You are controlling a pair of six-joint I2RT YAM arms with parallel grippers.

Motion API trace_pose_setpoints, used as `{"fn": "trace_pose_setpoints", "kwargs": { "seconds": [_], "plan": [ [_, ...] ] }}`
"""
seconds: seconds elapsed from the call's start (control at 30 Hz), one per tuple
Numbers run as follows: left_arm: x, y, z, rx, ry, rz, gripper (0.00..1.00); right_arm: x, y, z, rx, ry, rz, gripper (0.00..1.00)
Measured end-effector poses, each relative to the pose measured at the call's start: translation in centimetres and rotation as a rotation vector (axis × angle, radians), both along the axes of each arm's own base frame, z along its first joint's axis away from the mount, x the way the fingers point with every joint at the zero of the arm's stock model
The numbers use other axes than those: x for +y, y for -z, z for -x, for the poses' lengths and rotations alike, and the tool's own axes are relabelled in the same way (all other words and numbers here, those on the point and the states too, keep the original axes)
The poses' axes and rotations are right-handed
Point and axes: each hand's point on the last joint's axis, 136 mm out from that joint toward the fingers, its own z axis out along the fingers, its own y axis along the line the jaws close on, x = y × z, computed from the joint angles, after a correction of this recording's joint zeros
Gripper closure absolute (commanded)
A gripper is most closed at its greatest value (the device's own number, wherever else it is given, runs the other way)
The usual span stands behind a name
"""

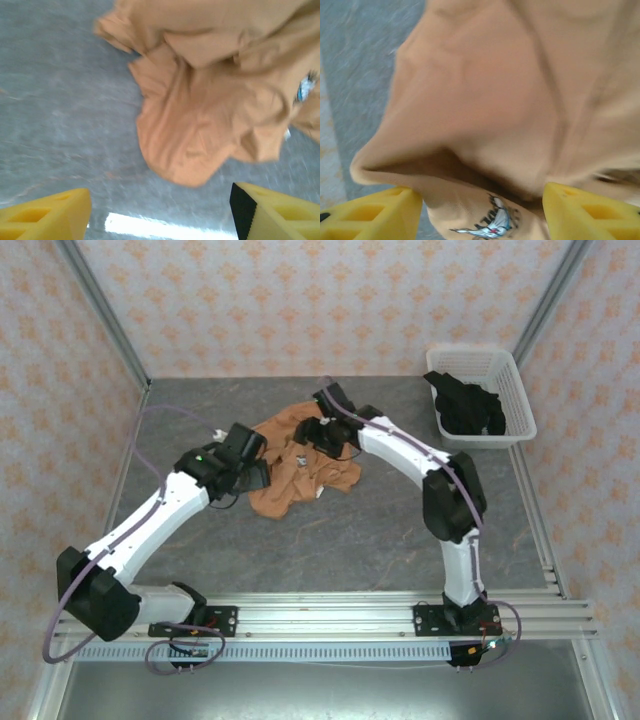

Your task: Fold and stack the t-shirts

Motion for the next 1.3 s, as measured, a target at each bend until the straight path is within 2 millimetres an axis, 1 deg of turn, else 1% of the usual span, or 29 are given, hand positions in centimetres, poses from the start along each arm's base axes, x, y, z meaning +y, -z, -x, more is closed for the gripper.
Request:
{"fn": "trace_pose_setpoints", "kwargs": {
  "seconds": [0.1,0.17,0.23,0.27,0.3,0.33,0.37,0.43,0.53,0.57,0.6,0.67,0.7,0.73,0.77,0.8,0.87,0.93,0.97,1.0,1.07,1.1,1.13,1.2,1.23,1.3],
  "plan": [
    [-4.0,1.4,0.3,0.027,0.12,-0.016,0.2,-6.1,0.4,0.0,0.008,0.115,0.041,0.35],
    [-6.8,2.7,0.0,0.057,0.195,-0.047,0.19,-9.9,1.1,-0.2,0.023,0.19,0.066,0.36],
    [-9.4,3.8,-0.6,0.078,0.253,-0.079,0.19,-12.6,2.3,-0.3,0.047,0.247,0.092,0.37],
    [-10.6,4.4,-1.0,0.085,0.282,-0.096,0.18,-13.5,2.9,-0.3,0.059,0.262,0.102,0.39],
    [-11.6,4.8,-1.4,0.088,0.301,-0.111,0.18,-14.0,3.4,-0.3,0.069,0.266,0.111,0.43],
    [-12.6,5.3,-1.8,0.088,0.317,-0.127,0.18,-14.2,3.7,-0.2,0.076,0.259,0.116,0.49],
    [-13.4,5.7,-2.1,0.09,0.323,-0.142,0.16,-14.0,3.8,-0.3,0.075,0.241,0.115,0.51],
    [-14.1,6.3,-2.9,0.083,0.314,-0.166,0.14,-13.2,3.6,-0.5,0.071,0.213,0.103,0.52],
    [-14.0,6.8,-3.9,0.08,0.279,-0.183,0.13,-12.5,3.4,-0.5,0.06,0.185,0.097,0.49],
    [-13.9,6.9,-4.2,0.079,0.27,-0.184,0.15,-12.3,3.4,-0.5,0.058,0.179,0.098,0.48],
    [-13.8,6.9,-4.6,0.08,0.259,-0.184,0.21,-12.3,3.4,-0.4,0.059,0.175,0.098,0.48],
    [-13.7,7.3,-5.8,0.082,0.226,-0.184,0.46,-12.2,3.4,-0.4,0.06,0.171,0.096,0.48],
    [-13.5,7.8,-6.5,0.09,0.199,-0.187,0.59,-12.2,3.5,-0.4,0.061,0.168,0.098,0.48],
    [-13.0,8.6,-7.0,0.102,0.169,-0.194,0.68,-12.2,3.8,-0.4,0.064,0.164,0.101,0.48],
    [-12.1,9.6,-7.3,0.123,0.14,-0.207,0.71,-12.1,4.0,-0.5,0.068,0.163,0.104,0.48],
    [-10.8,10.8,-7.3,0.149,0.108,-0.224,0.72,-12.1,4.4,-0.7,0.074,0.159,0.108,0.48],
    [-7.4,13.1,-6.4,0.214,0.046,-0.271,0.76,-11.9,5.1,-1.0,0.086,0.152,0.116,0.48],
    [-3.6,14.6,-4.9,0.277,-0.017,-0.309,0.8,-11.8,5.7,-1.3,0.095,0.147,0.123,0.48],
    [-2.1,14.8,-4.2,0.296,-0.041,-0.319,0.81,-11.8,5.9,-1.3,0.098,0.146,0.126,0.48],
    [-0.1,14.7,-3.4,0.312,-0.077,-0.326,0.81,-11.8,5.9,-1.3,0.101,0.145,0.128,0.48],
    [2.9,13.8,-2.4,0.316,-0.136,-0.325,0.8,-11.7,6.0,-1.2,0.103,0.143,0.13,0.49],
    [4.3,13.2,-2.1,0.31,-0.168,-0.318,0.78,-11.7,6.0,-1.2,0.102,0.144,0.132,0.49],
    [5.6,12.4,-2.0,0.3,-0.197,-0.313,0.69,-11.6,6.0,-1.1,0.102,0.142,0.135,0.49],
    [7.9,10.9,-2.0,0.271,-0.251,-0.316,0.46,-11.3,6.0,-0.9,0.103,0.132,0.139,0.49],
    [8.9,10.0,-2.1,0.251,-0.278,-0.323,0.38,-11.0,6.0,-0.7,0.101,0.123,0.14,0.49],
    [10.2,8.4,-2.0,0.213,-0.314,-0.342,0.34,-10.3,6.0,-0.5,0.099,0.102,0.148,0.49]
  ]
}}
